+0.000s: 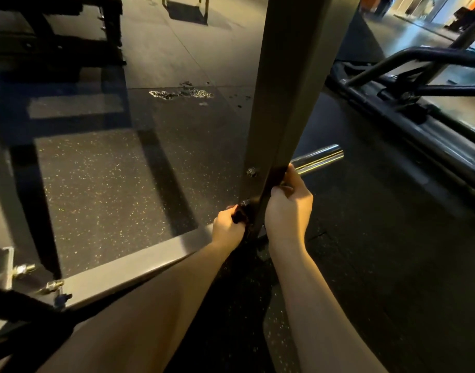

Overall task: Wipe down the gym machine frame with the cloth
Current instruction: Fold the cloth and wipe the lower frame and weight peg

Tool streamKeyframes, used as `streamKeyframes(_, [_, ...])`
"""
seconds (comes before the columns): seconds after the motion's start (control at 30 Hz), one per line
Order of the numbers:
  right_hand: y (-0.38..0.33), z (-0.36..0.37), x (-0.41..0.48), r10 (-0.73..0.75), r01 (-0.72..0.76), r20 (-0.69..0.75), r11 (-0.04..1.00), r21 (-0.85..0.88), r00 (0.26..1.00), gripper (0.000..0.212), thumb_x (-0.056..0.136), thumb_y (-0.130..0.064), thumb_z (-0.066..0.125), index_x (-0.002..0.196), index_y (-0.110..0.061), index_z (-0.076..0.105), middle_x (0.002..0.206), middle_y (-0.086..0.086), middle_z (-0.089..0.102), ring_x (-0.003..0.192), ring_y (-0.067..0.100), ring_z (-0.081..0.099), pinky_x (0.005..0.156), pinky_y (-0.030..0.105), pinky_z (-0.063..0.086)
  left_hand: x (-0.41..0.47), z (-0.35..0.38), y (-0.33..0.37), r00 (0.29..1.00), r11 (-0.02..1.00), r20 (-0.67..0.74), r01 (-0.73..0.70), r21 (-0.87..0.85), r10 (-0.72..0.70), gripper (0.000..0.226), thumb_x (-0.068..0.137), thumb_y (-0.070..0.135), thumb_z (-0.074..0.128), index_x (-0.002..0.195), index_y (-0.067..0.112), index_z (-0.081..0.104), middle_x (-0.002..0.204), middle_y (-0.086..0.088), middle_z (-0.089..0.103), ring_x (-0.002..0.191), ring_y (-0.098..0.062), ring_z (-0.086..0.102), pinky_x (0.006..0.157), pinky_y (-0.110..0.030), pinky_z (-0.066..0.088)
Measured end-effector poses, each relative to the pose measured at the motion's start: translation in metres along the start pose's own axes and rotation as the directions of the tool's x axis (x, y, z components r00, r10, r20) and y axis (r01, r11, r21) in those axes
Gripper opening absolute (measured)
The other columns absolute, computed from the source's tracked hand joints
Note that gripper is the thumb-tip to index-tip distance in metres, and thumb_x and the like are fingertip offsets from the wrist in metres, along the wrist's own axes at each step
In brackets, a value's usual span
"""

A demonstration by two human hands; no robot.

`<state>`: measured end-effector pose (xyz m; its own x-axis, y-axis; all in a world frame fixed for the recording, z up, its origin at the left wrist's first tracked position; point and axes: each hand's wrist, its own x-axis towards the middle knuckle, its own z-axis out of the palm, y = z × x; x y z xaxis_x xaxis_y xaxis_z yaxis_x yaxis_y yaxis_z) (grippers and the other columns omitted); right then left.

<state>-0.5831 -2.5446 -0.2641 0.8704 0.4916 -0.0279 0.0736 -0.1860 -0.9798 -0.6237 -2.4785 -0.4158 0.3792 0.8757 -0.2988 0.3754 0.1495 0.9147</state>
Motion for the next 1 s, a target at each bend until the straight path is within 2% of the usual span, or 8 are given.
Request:
streamKeyframes(0.13, [0.003, 0.005, -0.002, -0.055, 0.056, -0.062, 0.998, 0.011, 0.997, 0.040, 0.098, -0.011, 0.055, 0.127, -0.036, 0.066, 0.110, -0.016, 0.065, 0.108, 0.003, 0.063, 0.099, 0.036, 0.053, 0.016, -0.006, -0.017, 0.988, 0.905, 0.076, -0.154, 0.396, 0.135, 0.017, 0.096, 0.033, 0.063, 0.113, 0.033, 0.063, 0.107, 0.007, 0.063, 0.101, -0.015, 0.064, 0.091, -0.035, 0.055])
streamKeyframes(0.23, [0.006, 0.004, -0.003, -0.113, 0.112, -0.044, 0.993, -0.028, 0.993, 0.032, 0.097, -0.015, 0.056, 0.120, -0.033, 0.069, 0.104, -0.015, 0.061, 0.103, 0.005, 0.062, 0.097, 0.041, 0.054, 0.014, -0.020, -0.013, 0.974, 0.800, 0.147, -0.226, 0.555, 0.173, 0.021, 0.094, 0.028, 0.066, 0.114, 0.024, 0.064, 0.107, 0.002, 0.054, 0.098, -0.021, 0.061, 0.092, -0.037, 0.054])
streamKeyframes(0.47, [0.002, 0.012, -0.012, -0.110, 0.102, -0.073, 0.989, -0.106, 0.991, 0.041, 0.100, -0.016, 0.054, 0.137, -0.031, 0.059, 0.116, -0.012, 0.060, 0.113, 0.009, 0.059, 0.103, 0.043, 0.050, -0.024, -0.074, -0.031, 0.971, 0.667, 0.202, -0.234, 0.707, 0.127, 0.027, 0.085, 0.023, 0.065, 0.111, 0.020, 0.072, 0.109, -0.007, 0.066, 0.099, -0.032, 0.067, 0.089, -0.040, 0.054])
streamKeyframes(0.57, [-0.007, 0.012, -0.020, -0.088, 0.082, -0.042, 0.987, -0.141, 0.995, 0.049, 0.101, -0.015, 0.052, 0.147, -0.031, 0.050, 0.126, -0.011, 0.059, 0.121, 0.009, 0.057, 0.108, 0.043, 0.047, -0.060, -0.112, -0.044, 0.976, 0.708, 0.191, -0.210, 0.674, 0.108, 0.018, 0.082, 0.020, 0.062, 0.097, 0.022, 0.072, 0.093, -0.003, 0.069, 0.089, -0.029, 0.070, 0.077, -0.036, 0.053])
streamKeyframes(0.73, [-0.020, 0.004, -0.045, 0.123, -0.116, 0.048, 0.985, -0.129, 0.991, 0.056, 0.097, -0.011, 0.053, 0.149, -0.034, 0.048, 0.137, -0.006, 0.059, 0.124, 0.013, 0.057, 0.107, 0.042, 0.048, -0.113, -0.174, -0.041, 0.994, 0.656, 0.077, -0.010, 0.754, -0.074, 0.002, 0.087, 0.014, 0.061, 0.087, 0.013, 0.060, 0.101, -0.017, 0.070, 0.099, -0.040, 0.068, 0.077, -0.038, 0.048])
streamKeyframes(0.8, [-0.031, -0.007, -0.062, 0.246, -0.233, 0.108, 0.965, -0.120, 0.963, 0.057, 0.096, -0.008, 0.056, 0.147, -0.033, 0.049, 0.137, -0.003, 0.059, 0.127, 0.016, 0.055, 0.110, 0.043, 0.045, -0.131, -0.189, -0.027, 0.984, 0.645, 0.056, 0.069, 0.761, -0.172, 0.012, 0.088, 0.016, 0.065, 0.083, 0.019, 0.054, 0.097, -0.013, 0.068, 0.101, -0.035, 0.068, 0.075, -0.032, 0.045])
streamKeyframes(0.9, [-0.048, -0.034, -0.093, 0.414, -0.362, 0.239, 0.903, -0.233, 0.878, 0.044, 0.099, -0.007, 0.056, 0.139, -0.026, 0.054, 0.115, -0.007, 0.062, 0.113, 0.014, 0.060, 0.105, 0.038, 0.048, -0.163, -0.207, 0.002, 0.961, 0.675, 0.111, 0.093, 0.732, -0.253, 0.006, 0.088, 0.023, 0.069, 0.087, 0.016, 0.068, 0.089, 0.000, 0.070, 0.087, -0.020, 0.069, 0.069, -0.026, 0.046])
streamKeyframes(1.0, [-0.059, -0.071, -0.128, 0.536, -0.447, 0.360, 0.841, -0.304, 0.763, 0.039, 0.101, -0.012, 0.056, 0.139, -0.024, 0.058, 0.132, -0.001, 0.060, 0.120, 0.017, 0.059, 0.106, 0.043, 0.050, -0.214, -0.218, 0.044, 0.936, 0.785, 0.217, 0.092, 0.612, -0.279, 0.007, 0.092, 0.020, 0.070, 0.096, 0.023, 0.076, 0.084, -0.001, 0.076, 0.072, -0.013, 0.073, 0.067, -0.031, 0.060])
